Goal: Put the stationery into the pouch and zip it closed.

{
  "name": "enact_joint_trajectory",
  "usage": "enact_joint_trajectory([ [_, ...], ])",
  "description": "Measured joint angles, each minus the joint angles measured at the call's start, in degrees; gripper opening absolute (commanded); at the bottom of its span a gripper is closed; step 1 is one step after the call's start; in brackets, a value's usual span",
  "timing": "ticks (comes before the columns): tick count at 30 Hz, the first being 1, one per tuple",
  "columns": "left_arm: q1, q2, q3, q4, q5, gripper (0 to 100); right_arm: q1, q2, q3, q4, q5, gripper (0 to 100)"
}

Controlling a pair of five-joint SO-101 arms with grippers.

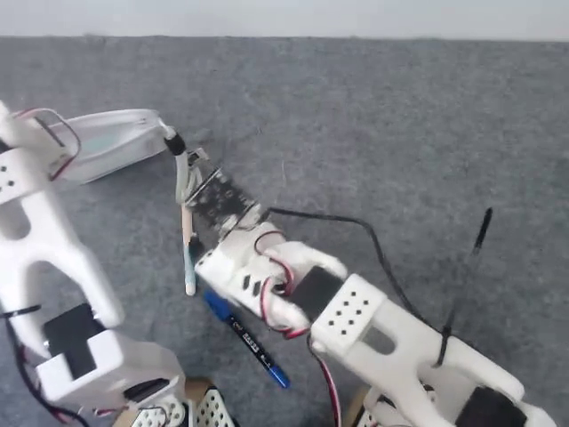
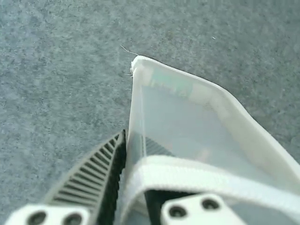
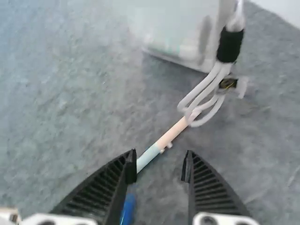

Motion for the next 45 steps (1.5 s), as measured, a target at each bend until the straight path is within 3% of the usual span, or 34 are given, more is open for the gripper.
enact_joint_trajectory([
  [7, -0.44, 0.0, 0.0, 0.0, 0.0, 1, -4.92, 13.54, -0.53, 0.35, 0.0, 15.5],
  [15, -0.44, 0.0, 0.0, 0.0, 0.0, 1, -5.36, 28.04, -5.19, 0.35, 0.0, 15.5],
  [33, -0.44, 0.0, 0.0, 0.0, 0.0, 1, -7.47, 35.16, -7.21, 0.35, 0.0, 15.4],
  [42, -0.44, 0.0, 0.0, 0.0, 0.0, 1, -6.77, 42.46, -20.13, 15.03, 0.0, 14.5],
  [45, -0.44, 0.0, 0.0, 0.0, 0.0, 1, -6.59, 44.57, -23.56, 18.55, 0.0, 5.0],
])
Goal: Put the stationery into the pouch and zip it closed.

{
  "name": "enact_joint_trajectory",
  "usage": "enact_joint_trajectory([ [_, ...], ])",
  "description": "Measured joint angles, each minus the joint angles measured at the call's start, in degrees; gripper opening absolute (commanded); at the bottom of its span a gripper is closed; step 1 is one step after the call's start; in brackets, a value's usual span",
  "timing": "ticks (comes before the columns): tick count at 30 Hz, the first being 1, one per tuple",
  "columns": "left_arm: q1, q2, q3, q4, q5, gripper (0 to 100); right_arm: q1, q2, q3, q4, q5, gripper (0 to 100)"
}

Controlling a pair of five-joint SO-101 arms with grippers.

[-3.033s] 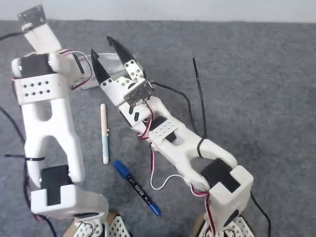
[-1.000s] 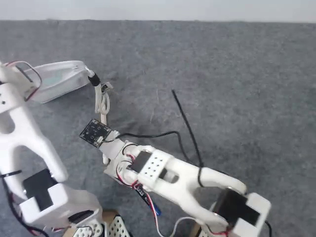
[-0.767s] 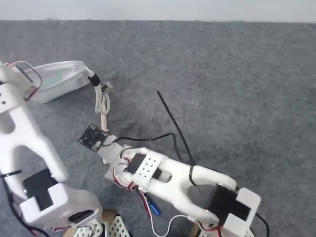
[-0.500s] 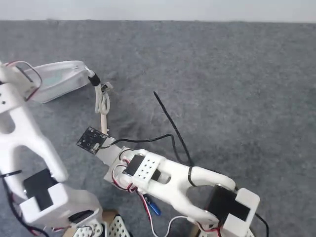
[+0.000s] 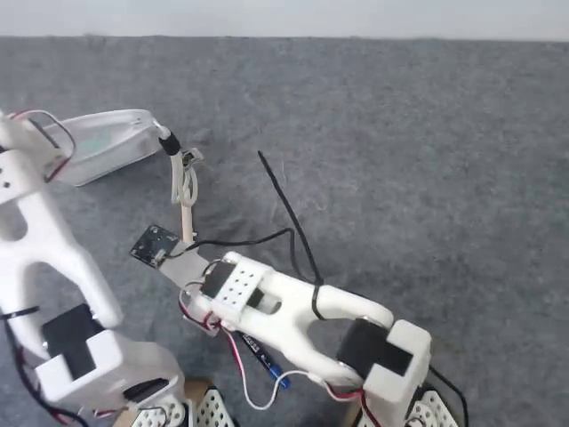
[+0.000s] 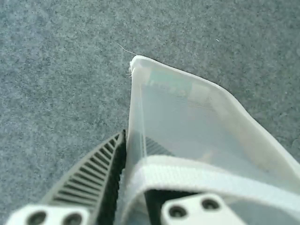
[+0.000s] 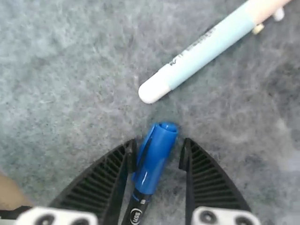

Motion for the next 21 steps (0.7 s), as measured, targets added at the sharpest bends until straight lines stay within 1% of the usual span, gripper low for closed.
enact_joint_trajectory([
  [1, 0.0, 0.0, 0.0, 0.0, 0.0, 1, 0.26, 0.53, -0.97, 0.97, 0.0, 1.2],
  [2, 0.0, 0.0, 0.0, 0.0, 0.0, 1, 0.53, 0.88, -1.67, 1.58, 0.0, 0.0],
  [4, 0.0, 0.0, 0.0, 0.0, 0.0, 1, 1.23, 0.97, -2.02, 2.64, 0.0, 2.4],
  [7, 0.0, 0.0, 0.0, 0.0, 0.0, 1, 1.41, 0.97, -2.11, 3.96, 0.0, 0.4],
  [15, 0.0, 0.0, 0.0, 0.0, 0.0, 1, 1.41, 0.62, -2.11, 5.36, 0.0, 0.6],
  [21, 0.0, 0.0, 0.0, 0.0, 0.0, 1, 1.32, -4.4, -2.02, 10.99, 0.0, 0.6],
])
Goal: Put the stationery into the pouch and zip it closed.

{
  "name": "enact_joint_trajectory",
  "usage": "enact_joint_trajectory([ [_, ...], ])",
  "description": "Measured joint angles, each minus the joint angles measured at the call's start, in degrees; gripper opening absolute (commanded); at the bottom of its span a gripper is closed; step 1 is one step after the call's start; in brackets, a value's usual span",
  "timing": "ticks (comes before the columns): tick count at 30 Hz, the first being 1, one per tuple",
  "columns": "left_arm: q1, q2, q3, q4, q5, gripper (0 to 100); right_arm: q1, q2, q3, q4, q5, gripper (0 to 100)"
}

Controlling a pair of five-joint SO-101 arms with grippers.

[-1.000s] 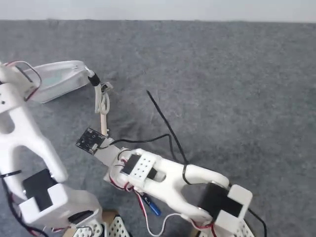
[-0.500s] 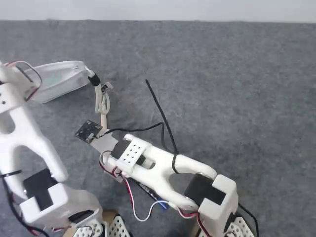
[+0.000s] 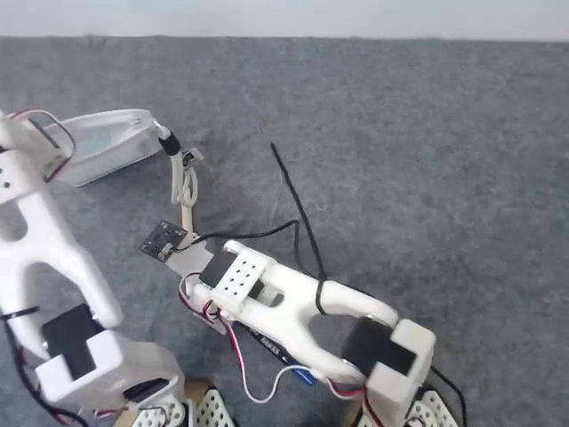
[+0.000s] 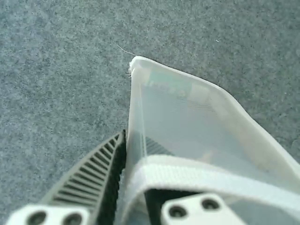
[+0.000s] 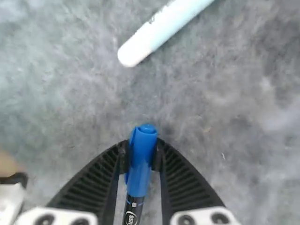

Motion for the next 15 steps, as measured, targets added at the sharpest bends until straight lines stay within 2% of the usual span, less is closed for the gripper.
enact_joint_trajectory([
  [9, 3.6, 0.0, 0.0, 0.0, 0.0, 1, 2.2, -11.25, 0.0, 1.41, 0.0, 0.6],
  [15, 8.35, 0.0, 0.0, 0.0, 0.0, 1, 3.69, -18.29, 0.26, 1.41, 0.0, 0.6],
])
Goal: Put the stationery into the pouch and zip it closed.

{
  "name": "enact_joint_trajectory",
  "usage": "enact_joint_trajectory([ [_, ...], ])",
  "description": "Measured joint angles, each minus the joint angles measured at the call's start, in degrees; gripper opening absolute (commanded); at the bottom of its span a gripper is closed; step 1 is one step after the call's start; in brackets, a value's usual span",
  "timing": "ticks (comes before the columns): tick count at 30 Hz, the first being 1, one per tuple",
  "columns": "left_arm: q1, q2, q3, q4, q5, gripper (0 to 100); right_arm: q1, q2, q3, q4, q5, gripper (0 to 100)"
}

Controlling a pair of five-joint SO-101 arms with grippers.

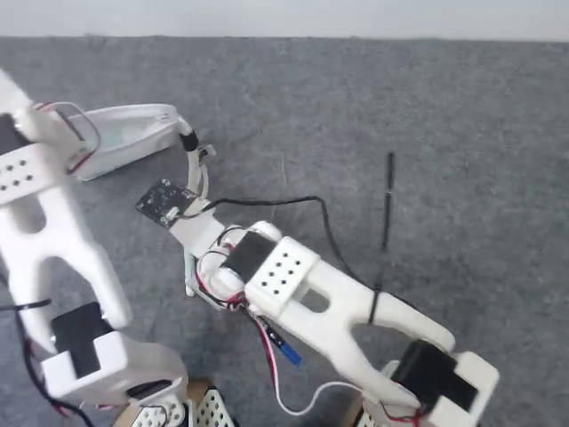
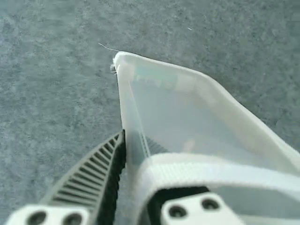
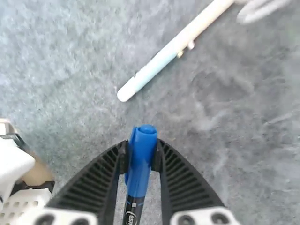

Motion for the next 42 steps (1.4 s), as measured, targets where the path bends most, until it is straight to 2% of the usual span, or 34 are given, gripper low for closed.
enact_joint_trajectory([
  [4, 5.19, 0.0, 0.0, 0.0, 0.0, 1, 0.53, -4.22, 3.34, -1.49, 0.0, 0.6],
  [12, 11.16, 0.0, 0.0, 0.0, 0.0, 1, 0.53, -15.38, 15.3, -13.54, 0.0, 0.6],
  [19, 12.22, 0.0, 0.0, 0.0, 0.0, 1, 2.9, -25.49, 24.97, -24.53, 0.0, 0.6],
  [26, 12.22, 0.0, 0.0, 0.0, -0.7, 1, 5.89, -31.91, 31.38, -34.99, -7.38, 0.6],
  [42, 12.22, 0.0, 0.0, 0.0, -0.97, 1, 6.24, -34.55, 31.82, -36.84, -8.79, 0.7],
])
